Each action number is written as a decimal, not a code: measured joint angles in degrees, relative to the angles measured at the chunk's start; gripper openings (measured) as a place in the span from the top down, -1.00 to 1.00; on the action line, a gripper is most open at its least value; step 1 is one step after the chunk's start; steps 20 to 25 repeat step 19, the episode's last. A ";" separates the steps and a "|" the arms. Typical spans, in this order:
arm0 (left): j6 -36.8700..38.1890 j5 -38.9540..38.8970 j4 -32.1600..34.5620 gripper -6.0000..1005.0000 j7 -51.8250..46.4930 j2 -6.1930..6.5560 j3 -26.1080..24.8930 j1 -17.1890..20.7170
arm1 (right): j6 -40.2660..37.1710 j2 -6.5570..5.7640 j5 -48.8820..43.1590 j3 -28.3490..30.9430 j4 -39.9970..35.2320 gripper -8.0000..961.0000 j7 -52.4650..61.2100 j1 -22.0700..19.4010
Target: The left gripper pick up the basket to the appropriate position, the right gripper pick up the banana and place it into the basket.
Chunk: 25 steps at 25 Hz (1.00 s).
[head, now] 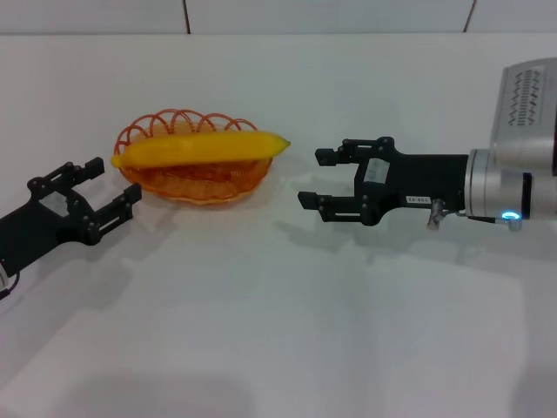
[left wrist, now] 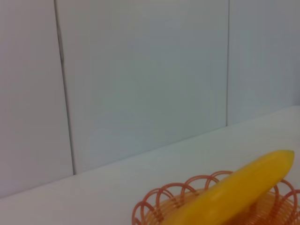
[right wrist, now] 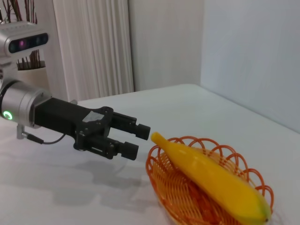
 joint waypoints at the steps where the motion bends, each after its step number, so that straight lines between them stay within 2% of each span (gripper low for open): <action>1: 0.00 0.00 0.00 -0.39 0.00 0.00 0.00 0.00 | 0.00 -0.01 0.00 0.02 0.02 -0.49 0.00 0.00; 25: -0.02 -0.97 0.00 -0.39 0.08 -0.04 0.06 -0.33 | 0.03 -0.01 0.14 0.15 0.24 -0.48 -0.08 -0.30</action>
